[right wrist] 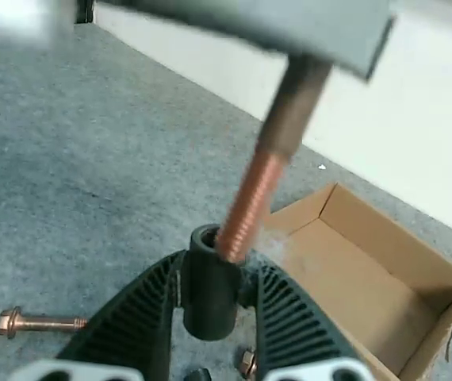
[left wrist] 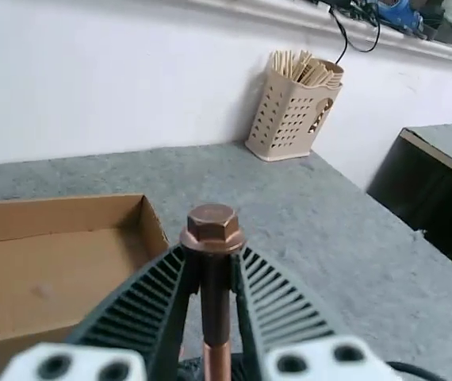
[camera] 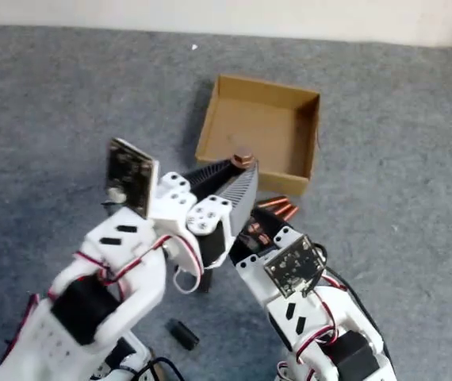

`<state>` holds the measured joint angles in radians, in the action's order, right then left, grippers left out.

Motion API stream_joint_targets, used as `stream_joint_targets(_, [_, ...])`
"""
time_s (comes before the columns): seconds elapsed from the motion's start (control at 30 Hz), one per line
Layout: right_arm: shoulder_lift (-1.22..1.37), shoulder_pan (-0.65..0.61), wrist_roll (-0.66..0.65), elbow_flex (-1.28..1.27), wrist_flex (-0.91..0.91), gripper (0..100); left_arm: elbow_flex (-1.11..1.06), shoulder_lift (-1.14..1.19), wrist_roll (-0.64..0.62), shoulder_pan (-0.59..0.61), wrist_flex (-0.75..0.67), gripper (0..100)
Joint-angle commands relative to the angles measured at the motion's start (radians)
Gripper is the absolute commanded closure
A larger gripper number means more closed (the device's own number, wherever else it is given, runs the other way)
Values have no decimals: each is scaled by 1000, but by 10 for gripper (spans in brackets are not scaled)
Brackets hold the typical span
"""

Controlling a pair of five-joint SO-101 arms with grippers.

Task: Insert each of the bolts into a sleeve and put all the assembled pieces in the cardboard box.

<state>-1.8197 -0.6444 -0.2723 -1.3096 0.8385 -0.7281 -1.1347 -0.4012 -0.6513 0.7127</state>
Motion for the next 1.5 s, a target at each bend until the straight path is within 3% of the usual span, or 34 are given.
stream_joint_targets(0.0, [-16, -13, -8, 5, -36, 994, -68, -13, 12, -2, -132, 995])
stream_joint_targets(0.23, [-16, -13, -5, 5, -36, 993, -114, -15, 5, 76, -172, 995])
stream_joint_targets(0.63, [-16, -8, -3, 5, -36, 993, -306, -315, 11, 74, -204, 995])
stream_joint_targets(0.93, [-16, -12, -3, 5, -36, 993, -369, -321, 12, 71, -252, 995])
stream_joint_targets(1.27, [-16, 25, -3, 5, -41, 993, -452, -331, 216, 28, -252, 992])
stream_joint_targets(1.47, [-16, 53, -3, 5, -41, 993, -470, -331, 224, -1, -183, 833])
